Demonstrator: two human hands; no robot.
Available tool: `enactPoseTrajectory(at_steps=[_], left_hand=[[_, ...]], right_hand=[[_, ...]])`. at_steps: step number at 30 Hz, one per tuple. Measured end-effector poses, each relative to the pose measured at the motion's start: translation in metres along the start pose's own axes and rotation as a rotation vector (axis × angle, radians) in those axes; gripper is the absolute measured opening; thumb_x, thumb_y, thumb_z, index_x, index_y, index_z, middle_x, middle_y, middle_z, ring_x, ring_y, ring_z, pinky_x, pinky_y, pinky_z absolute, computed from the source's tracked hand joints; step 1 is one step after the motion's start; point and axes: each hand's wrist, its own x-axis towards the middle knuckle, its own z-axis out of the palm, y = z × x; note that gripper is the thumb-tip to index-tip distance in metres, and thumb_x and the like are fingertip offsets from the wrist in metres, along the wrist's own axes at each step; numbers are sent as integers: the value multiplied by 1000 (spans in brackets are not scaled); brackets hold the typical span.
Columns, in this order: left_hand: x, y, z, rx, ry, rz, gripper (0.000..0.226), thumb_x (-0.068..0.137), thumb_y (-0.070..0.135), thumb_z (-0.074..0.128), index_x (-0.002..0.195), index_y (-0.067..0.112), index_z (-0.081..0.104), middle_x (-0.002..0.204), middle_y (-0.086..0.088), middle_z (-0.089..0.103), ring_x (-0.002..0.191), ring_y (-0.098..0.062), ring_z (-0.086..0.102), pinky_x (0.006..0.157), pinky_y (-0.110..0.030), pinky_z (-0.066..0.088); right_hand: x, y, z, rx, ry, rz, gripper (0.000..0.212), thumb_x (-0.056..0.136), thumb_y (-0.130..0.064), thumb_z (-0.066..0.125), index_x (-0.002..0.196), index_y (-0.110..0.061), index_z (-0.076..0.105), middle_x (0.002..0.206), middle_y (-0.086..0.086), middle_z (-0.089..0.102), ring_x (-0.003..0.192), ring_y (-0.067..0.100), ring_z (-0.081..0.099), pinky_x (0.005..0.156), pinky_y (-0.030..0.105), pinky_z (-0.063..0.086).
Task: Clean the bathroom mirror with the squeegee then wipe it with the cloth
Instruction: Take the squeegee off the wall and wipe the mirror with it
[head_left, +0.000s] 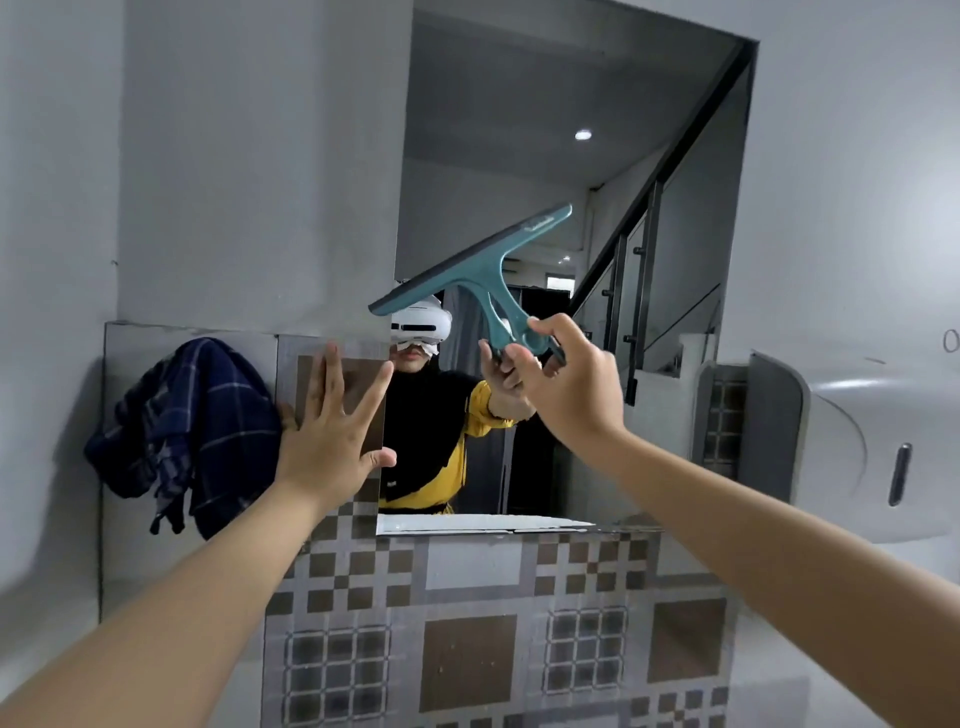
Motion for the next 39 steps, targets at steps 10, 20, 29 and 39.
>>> enactPoseTrajectory(at_steps=[10,20,29,39], left_hand=[[2,3,0,24,-13,-37,104,78,60,55,141,43,-25,148,-10,-41,138,-31,-30,107,-67,17],[2,6,0,48,-5,-53,105,79,55,59,142,41,-23,150,-13,-38,140,-33,-27,107,-67,21],[2,10,-1,79,-15,-79,110,76,55,62,142,40,-24,152,-13,-34,142,-32,-24,107,-65,22],[4,16,-5,111,-106,-134,109,81,56,57,134,43,-38,144,-10,-48,140,-32,-30,111,-61,15]], right_hand=[[24,52,-52,-142,-47,-124,28,83,-35,72,108,-23,66,68,2,67,53,18,56,50,28,45],[16,137,-129,-162,28,17,31,78,-48,70,102,-30,62,63,-4,61,46,19,50,50,29,43],[-30,146,-104,-32,80,216,18,87,-34,67,95,-28,52,71,17,65,50,26,48,47,35,44],[-50,88,-44,205,182,494,22,96,-34,53,107,-19,40,72,-1,52,55,12,48,55,29,40]])
